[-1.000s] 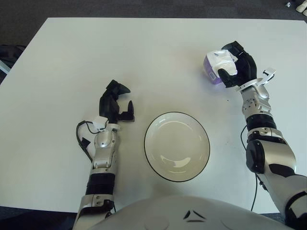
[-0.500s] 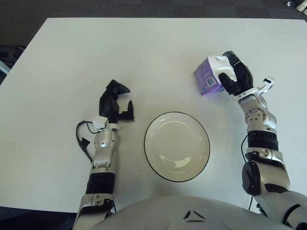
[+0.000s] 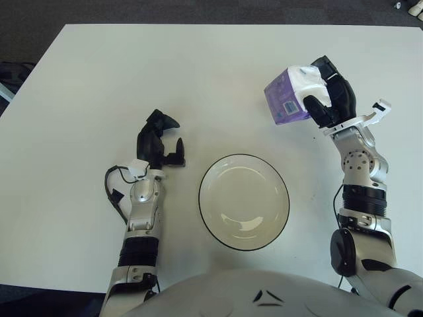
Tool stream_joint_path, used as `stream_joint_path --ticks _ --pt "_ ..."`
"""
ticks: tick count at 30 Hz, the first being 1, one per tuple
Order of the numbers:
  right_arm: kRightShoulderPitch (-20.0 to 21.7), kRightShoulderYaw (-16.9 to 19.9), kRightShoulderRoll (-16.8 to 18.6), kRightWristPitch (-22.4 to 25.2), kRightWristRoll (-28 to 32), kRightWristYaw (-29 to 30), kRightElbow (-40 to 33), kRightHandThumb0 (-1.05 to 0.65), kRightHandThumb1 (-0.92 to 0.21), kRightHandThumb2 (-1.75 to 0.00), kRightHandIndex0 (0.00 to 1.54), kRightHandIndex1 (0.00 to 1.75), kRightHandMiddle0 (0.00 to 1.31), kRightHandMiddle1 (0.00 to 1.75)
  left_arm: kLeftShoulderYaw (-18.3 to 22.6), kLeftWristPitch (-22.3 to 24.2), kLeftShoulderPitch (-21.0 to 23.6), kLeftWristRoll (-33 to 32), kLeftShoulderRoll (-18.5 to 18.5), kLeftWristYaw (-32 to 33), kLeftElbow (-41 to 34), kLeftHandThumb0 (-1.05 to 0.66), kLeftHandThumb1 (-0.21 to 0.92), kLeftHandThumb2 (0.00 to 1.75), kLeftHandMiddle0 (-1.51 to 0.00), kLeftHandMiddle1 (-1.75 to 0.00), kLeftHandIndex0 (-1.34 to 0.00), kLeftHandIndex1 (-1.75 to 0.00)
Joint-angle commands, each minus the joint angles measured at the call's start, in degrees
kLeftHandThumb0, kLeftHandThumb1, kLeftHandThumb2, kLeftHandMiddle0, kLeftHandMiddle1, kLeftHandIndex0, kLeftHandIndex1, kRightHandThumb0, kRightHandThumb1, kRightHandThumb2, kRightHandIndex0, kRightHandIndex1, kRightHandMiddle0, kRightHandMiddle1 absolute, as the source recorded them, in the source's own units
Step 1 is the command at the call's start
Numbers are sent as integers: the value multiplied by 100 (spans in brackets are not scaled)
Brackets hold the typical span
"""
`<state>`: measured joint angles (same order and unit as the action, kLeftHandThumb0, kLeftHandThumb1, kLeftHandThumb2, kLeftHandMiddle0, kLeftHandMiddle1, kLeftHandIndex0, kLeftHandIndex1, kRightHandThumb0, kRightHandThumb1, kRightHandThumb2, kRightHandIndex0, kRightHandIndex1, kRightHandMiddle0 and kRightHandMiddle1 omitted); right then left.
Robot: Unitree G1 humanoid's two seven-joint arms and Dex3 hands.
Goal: Put the tissue paper into the plate.
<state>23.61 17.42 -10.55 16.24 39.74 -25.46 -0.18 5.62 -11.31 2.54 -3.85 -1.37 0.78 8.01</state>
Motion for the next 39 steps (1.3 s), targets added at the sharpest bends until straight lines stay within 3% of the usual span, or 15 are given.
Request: stream_joint_path --ticks 1,5,6,7,9,10,14,34,35,36,37,38,39 --pt "-286 -104 -98 117 108 -147 -561 0 -17 -133 90 122 60 175 -5 303 -273 18 0 25 285 -1 -9 175 -91 -175 -74 -164" --pt "-468 -228 -379 200 209 -685 -996 0 -19 -131 88 123 58 175 -3 303 -262 20 -6 36 302 -1 -9 174 -91 -175 -73 -164" --pt "-111 -275 -755 685 578 -1630 -486 0 -19 -131 88 124 57 175 -3 305 -258 21 -8 39 304 -1 -9 174 -91 -175 -74 -164" --pt "156 -312 -1040 1047 856 -2344 -102 0 -9 -147 89 140 62 175 -3 307 -256 21 -9 40 304 -1 -9 174 -91 -175 -74 -164" --pt "495 -368 -1382 1477 1154 -3244 398 -1 -1 -160 89 154 66 175 -7 303 -257 21 -14 37 302 -1 -9 174 -91 -175 -74 -164" --pt "550 -381 -1425 1534 1167 -3391 486 -1 2 -165 89 161 67 175 -10 300 -261 19 -16 33 298 -1 -8 174 -91 -175 -73 -164" --pt "238 -309 -1268 1501 1350 -3312 -157 -1 8 -173 93 172 73 165 -17 290 -256 33 -24 42 301 -1 -8 174 -91 -175 -73 -165" --pt "338 -271 -1311 1566 1326 -3537 25 -2 10 -175 95 175 76 159 -9 263 -178 -33 -49 9 391 -1 -8 175 -91 -175 -73 -165" --pt "-36 -694 -1258 -289 -103 -3621 -856 -2 10 -175 95 175 76 159 -8 262 -178 -35 -50 8 390 -1 -8 175 -91 -175 -73 -165" --pt "-316 -1009 -1219 -1682 -1173 -3686 -1514 -1 8 -173 93 172 71 165 -8 261 -178 -35 -52 8 391 -1 -9 174 -91 -175 -73 -165" --pt "-507 -1223 -1192 -2631 -1896 -3723 -1947 -1 7 -172 93 171 70 167 -9 260 -177 -35 -55 9 391 -1 -9 174 -91 -175 -73 -165" --pt "-582 -1368 -1205 -3163 -2315 -3743 -2167 -1 5 -171 92 169 68 170 -9 257 -177 -31 -57 13 391 -1 -9 174 -91 -175 -73 -164" --pt "-570 -1402 -1226 -3227 -2368 -3736 -2163 -1 4 -169 91 168 66 171 -8 255 -177 -29 -59 15 391 -1 -9 174 -91 -175 -73 -164"
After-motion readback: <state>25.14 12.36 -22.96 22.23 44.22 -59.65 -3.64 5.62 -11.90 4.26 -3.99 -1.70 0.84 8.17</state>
